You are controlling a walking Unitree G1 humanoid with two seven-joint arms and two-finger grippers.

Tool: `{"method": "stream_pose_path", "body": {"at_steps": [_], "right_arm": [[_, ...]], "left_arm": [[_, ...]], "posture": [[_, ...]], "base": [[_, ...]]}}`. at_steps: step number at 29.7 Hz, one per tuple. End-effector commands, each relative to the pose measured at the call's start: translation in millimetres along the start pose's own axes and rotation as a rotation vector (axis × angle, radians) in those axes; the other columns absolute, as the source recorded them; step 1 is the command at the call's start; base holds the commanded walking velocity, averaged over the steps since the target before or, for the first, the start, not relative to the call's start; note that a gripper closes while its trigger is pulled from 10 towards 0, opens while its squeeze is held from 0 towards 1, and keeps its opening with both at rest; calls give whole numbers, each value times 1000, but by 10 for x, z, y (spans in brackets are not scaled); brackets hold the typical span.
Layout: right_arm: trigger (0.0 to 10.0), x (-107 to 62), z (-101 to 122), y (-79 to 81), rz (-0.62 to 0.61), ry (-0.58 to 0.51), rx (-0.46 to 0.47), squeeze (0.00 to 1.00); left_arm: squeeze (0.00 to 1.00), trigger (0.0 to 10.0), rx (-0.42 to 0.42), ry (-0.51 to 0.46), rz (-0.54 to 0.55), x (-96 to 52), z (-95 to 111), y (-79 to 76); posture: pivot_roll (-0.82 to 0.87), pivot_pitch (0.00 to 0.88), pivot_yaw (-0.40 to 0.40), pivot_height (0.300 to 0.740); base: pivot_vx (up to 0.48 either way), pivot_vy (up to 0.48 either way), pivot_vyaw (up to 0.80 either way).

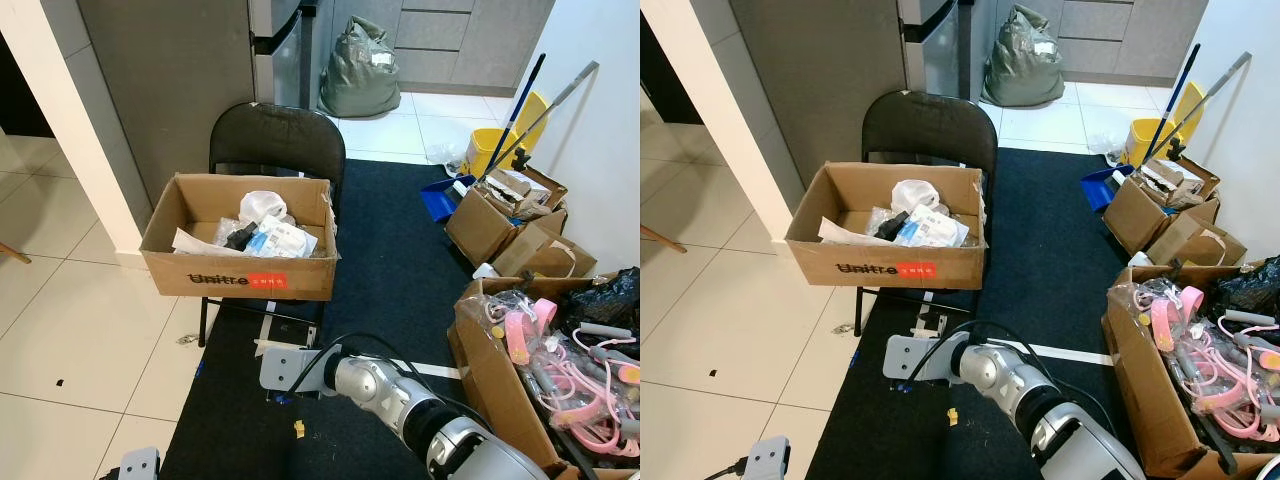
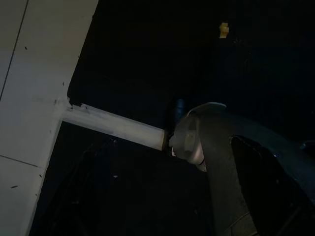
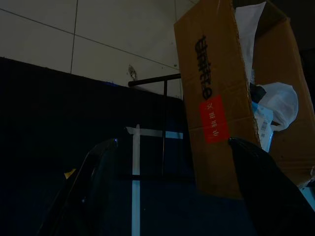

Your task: Picking trash to rubbish bin

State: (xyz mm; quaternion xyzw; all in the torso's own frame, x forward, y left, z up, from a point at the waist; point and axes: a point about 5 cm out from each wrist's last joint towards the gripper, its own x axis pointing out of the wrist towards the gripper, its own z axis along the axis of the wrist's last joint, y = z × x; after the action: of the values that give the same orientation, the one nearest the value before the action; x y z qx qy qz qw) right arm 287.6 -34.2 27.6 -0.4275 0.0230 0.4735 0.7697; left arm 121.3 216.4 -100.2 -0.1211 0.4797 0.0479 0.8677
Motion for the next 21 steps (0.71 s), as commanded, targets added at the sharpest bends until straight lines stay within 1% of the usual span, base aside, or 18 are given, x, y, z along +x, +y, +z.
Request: {"method": "stream_pose_path", "body": {"at_steps": [1,21], "right_arm": [[10000,7,14,-16,-5,-9,1,0],[10000,1,4,-29,-6,-7,-2,0]], "left_arm": [[0,10000,-3,24,-5,-6,-65,-20],[0,10000,-4,34,-8,-3,-86,-43]], "posture": [[87,0,26,740],[80,0,25,740]], "base": [[0,0,0],[0,0,0]]}}
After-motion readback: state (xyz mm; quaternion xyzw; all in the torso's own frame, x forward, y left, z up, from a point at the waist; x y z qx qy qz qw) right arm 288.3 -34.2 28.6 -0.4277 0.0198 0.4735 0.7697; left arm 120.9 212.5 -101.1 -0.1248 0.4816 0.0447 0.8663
